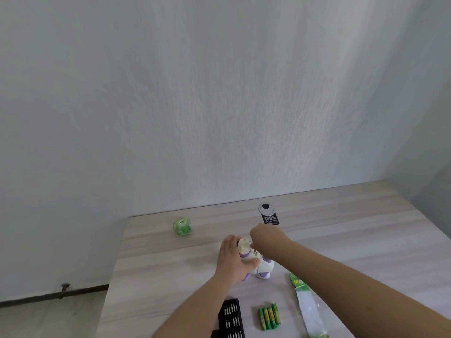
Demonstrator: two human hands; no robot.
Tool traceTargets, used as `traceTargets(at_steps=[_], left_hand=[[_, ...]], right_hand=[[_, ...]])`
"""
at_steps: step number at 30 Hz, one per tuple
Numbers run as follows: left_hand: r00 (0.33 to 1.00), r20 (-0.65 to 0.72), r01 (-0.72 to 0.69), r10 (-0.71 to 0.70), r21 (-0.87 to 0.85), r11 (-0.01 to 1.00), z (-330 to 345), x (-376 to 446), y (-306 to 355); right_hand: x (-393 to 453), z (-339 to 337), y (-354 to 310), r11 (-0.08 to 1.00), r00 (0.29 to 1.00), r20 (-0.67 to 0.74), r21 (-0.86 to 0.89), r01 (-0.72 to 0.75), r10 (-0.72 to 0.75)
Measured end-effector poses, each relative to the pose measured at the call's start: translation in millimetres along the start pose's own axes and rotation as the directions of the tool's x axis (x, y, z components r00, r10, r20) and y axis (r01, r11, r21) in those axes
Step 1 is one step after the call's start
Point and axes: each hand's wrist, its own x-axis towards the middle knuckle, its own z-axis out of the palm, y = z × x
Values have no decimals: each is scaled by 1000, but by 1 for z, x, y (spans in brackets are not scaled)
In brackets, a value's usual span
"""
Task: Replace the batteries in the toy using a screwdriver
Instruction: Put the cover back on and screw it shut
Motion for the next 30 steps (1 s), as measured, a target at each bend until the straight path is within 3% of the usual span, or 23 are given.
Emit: traceTargets(at_steps=[3, 7, 10, 19, 28, 30], left_hand=[[1000, 1, 6, -6, 9, 1000, -1, -2, 2], [1000, 0, 5, -5, 6, 1000, 0, -2, -1], [1000, -17, 2, -3, -3, 1000, 0, -1, 0], [1000, -8, -5, 5, 1, 1000, -2, -4, 3], [1000, -24, -9, 9, 4, 1000, 0, -2, 1], [1000, -27, -5, 5, -7, 1000, 1, -1, 1]], right_hand=[[-1, 4, 1, 1000, 997, -70, 7, -30, 30], [1, 2, 6, 995, 998, 57, 95, 5, -10], [-5, -1, 6, 998, 992, 110, 12, 64, -65], [-9, 3, 3, 996, 1000, -24, -92, 15, -17], [-14, 12, 20, 992, 999, 33, 129, -4, -1], [-16, 9, 16, 994, 999, 22, 103, 29, -32]])
